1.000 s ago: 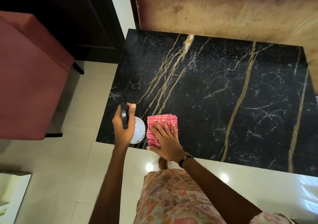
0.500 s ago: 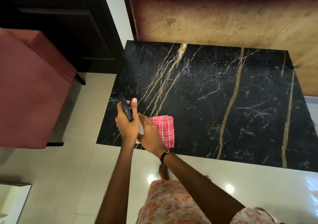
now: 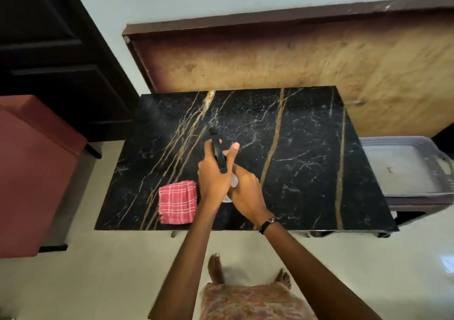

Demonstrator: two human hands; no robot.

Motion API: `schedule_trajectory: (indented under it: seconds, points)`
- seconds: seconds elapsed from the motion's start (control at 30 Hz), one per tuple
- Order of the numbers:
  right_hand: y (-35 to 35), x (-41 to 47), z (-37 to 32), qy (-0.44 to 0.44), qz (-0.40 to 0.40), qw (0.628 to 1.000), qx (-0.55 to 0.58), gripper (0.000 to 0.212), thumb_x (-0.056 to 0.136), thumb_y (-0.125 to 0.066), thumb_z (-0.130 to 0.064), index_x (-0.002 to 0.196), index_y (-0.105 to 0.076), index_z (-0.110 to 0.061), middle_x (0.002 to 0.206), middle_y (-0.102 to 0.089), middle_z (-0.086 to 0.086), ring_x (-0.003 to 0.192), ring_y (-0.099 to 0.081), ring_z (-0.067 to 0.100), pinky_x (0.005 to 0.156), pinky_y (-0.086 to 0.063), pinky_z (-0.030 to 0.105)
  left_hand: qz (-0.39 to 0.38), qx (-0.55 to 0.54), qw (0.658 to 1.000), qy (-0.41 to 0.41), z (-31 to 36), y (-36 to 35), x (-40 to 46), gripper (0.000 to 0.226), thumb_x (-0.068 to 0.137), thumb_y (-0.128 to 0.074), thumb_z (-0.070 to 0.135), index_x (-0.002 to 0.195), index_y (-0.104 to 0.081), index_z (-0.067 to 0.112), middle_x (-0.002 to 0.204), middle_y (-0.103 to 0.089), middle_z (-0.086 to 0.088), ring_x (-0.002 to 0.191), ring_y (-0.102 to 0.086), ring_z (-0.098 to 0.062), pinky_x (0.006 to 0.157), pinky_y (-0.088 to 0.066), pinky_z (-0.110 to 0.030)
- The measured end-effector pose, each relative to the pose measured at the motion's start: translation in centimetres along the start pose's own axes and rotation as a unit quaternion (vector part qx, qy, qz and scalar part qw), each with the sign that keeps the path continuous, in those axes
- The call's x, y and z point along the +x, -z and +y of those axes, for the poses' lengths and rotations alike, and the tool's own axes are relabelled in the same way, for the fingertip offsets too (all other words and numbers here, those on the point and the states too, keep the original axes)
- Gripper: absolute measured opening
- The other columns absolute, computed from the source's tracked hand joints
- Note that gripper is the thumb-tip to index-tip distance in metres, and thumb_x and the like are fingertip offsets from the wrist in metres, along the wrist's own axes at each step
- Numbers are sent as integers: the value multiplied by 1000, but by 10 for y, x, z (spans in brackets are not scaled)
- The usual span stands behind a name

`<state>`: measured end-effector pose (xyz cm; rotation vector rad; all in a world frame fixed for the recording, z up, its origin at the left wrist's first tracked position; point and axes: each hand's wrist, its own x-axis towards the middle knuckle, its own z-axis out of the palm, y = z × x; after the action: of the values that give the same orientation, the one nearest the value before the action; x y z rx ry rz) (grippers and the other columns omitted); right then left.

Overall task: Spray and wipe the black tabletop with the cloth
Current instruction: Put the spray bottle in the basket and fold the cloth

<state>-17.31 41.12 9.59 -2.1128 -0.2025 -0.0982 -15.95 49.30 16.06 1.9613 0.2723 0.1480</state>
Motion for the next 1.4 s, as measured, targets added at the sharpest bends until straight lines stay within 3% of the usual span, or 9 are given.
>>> schedule_trajectory:
  seconds: [0.1, 0.23, 0.33, 0.53, 0.63, 0.8, 0.97, 1.13, 1.4]
  points:
    - [54, -5, 23, -25, 21, 999, -11, 39, 89, -60, -22, 128, -53, -16, 109, -69, 4, 95, -66, 23, 82, -54, 45, -59, -12, 998, -6, 29, -41, -12, 46, 84, -66, 40, 122, -48, 20, 83, -64, 15, 82, -63, -5, 86, -52, -31]
    - [120, -9, 54, -59, 56, 997, -14, 36, 90, -59, -25, 125, -57, -14, 104, -71, 5, 92, -67, 19, 76, -56, 40, -135, -27, 990, -22, 56, -98, -23, 61, 80, -72, 38, 131, -44, 19, 107, -69, 6, 98, -65, -10, 91, -53, -33]
    - [161, -8, 74, -77, 90, 993, -15, 26, 91, -60, -23, 115, -63, -13, 101, -71, 3, 91, -67, 18, 74, -56, 35, -198, -54, 978, -30, 65, -133, -26, 68, 81, -72, 33, 139, -37, 26, 117, -62, 15, 105, -59, 0, 88, -48, -12]
    - [225, 6, 125, -111, 141, 982, -59, 46, 90, -62, -33, 125, -56, -4, 114, -67, 13, 105, -62, 25, 88, -51, 37, -228, -160, 959, 49, 77, -194, -28, 57, 90, -62, 26, 141, -38, 24, 145, -47, 1, 123, -47, -2, 88, -40, -9]
    - [249, 12, 148, -128, 165, 976, -59, 49, 90, -62, -33, 127, -55, -3, 116, -66, 13, 106, -61, 26, 90, -49, 37, -257, -164, 949, 83, 78, -227, -25, 54, 94, -55, 29, 143, -36, 21, 152, -37, 3, 137, -36, -9, 101, -33, -19]
    - [297, 18, 189, -145, 191, 967, -84, 43, 90, -63, -27, 124, -56, -3, 110, -67, 17, 101, -62, 30, 84, -49, 39, -339, -176, 913, 142, 81, -283, -25, 39, 96, -50, 26, 134, -43, 20, 139, -52, -4, 115, -53, -10, 96, -41, -26]
    - [350, 22, 230, -162, 219, 958, -86, 40, 88, -67, -16, 125, -57, -6, 110, -67, 18, 103, -59, 30, 74, -35, 20, -391, -221, 869, 207, 84, -344, -20, 42, 98, -48, 21, 139, -40, 16, 126, -56, -3, 118, -55, -16, 108, -40, -32]
    - [382, 30, 311, -205, 193, 956, -84, 34, 84, -70, -10, 116, -60, -4, 107, -68, 14, 103, -62, 31, 85, -44, 33, -374, -206, 868, 253, 71, -410, -17, 41, 98, -47, 18, 138, -42, 16, 140, -50, -6, 126, -49, -16, 112, -36, -31]
    - [374, 34, 434, -283, 142, 948, -24, 34, 83, -71, -9, 115, -61, -2, 110, -68, 13, 103, -62, 27, 87, -42, 24, -307, -186, 876, 321, 33, -503, -12, 44, 98, -44, 13, 141, -37, 14, 148, -42, -6, 136, -40, -17, 111, -31, -28]
